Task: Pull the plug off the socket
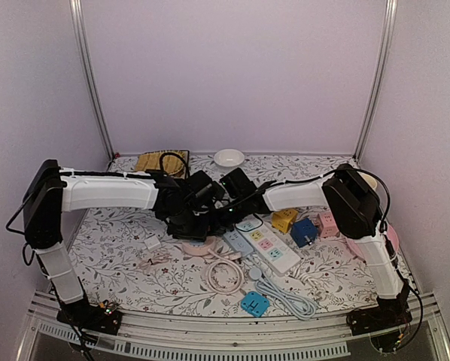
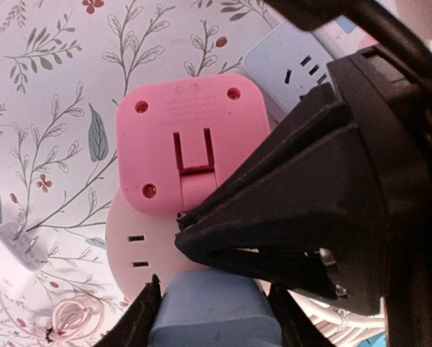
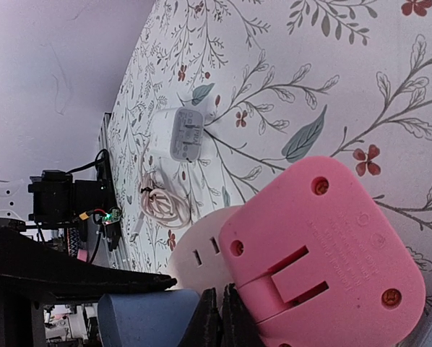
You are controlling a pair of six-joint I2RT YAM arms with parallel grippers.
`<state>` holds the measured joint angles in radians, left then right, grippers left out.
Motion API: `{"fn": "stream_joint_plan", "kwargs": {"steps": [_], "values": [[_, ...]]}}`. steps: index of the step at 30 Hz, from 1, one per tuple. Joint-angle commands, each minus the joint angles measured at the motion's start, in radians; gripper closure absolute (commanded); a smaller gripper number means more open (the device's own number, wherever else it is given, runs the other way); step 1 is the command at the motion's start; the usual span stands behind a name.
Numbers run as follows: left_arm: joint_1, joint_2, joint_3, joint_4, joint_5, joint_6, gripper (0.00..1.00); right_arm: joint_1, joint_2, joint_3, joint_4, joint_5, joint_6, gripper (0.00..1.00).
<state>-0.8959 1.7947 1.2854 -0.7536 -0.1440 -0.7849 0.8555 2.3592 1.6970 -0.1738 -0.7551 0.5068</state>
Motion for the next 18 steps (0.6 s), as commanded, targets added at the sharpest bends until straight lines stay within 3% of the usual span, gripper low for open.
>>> {"fn": "stream_joint_plan", "kwargs": {"steps": [1, 4, 11, 18], "values": [[-0.02, -0.004, 0.085, -0.018, -0.134, 0.006, 0.82, -0.001, 0.1, -0.033, -0.228, 0.133, -0.014, 0.93], [0.003, -0.014, 0.065, -0.005, -0.069, -0.009, 0.82, -0.001, 0.1, -0.033, -0.233, 0.135, -0.017, 0.93], [0.127, -0.145, -0.134, 0.201, 0.162, -0.056, 0.83, -0.002, 0.097, -0.034, -0.238, 0.14, -0.027, 0.93], [0.146, -0.138, -0.138, 0.181, 0.192, -0.046, 0.84, -0.002, 0.097, -0.032, -0.24, 0.142, -0.033, 0.93]]}}
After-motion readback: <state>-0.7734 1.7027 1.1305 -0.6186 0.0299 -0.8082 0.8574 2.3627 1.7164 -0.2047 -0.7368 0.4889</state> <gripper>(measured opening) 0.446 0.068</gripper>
